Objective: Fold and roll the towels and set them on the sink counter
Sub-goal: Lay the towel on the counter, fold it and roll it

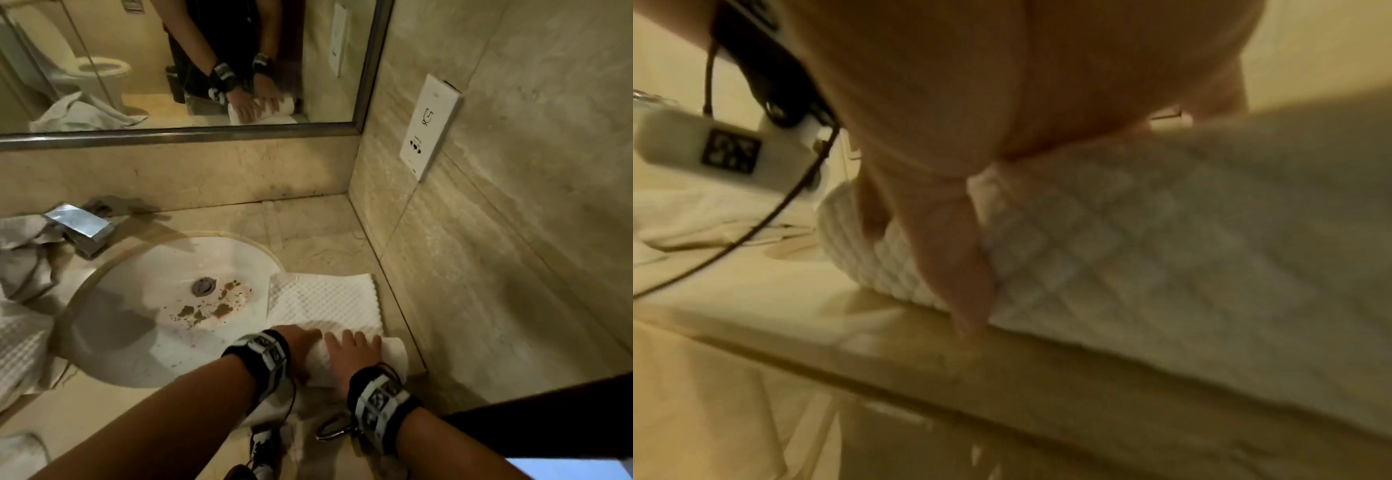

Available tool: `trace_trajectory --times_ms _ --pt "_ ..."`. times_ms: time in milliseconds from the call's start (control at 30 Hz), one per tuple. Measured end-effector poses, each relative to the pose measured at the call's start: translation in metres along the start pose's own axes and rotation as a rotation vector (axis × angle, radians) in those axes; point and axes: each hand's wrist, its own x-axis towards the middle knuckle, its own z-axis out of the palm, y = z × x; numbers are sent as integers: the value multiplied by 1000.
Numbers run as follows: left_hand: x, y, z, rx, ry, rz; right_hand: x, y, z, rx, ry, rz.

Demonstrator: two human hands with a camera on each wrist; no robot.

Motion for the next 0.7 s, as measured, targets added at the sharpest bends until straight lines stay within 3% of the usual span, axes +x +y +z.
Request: trace_trajectory --times_ms 33,100,233,333,433,600,700 --pt "2 -2 -3 -41 -77 -14 -3 -2 5 -34 22 -15" --pt "1 -2 -2 -25 -103 -19 -4 -3 14 -51 45 -31" --pt "-15 12 22 241 172 -8 8 6 7 67 -28 -20" --pt "-18 22 37 302 230 -19 11 16 -1 151 -82 -44" --pt "-11 15 15 172 180 24 2 9 -2 55 -60 13" --pt "1 -4 -8 28 -128 85 -5 3 9 -18 -10 -38" --pt "-7 3 4 90 -29 58 1 13 -1 94 -48 -91"
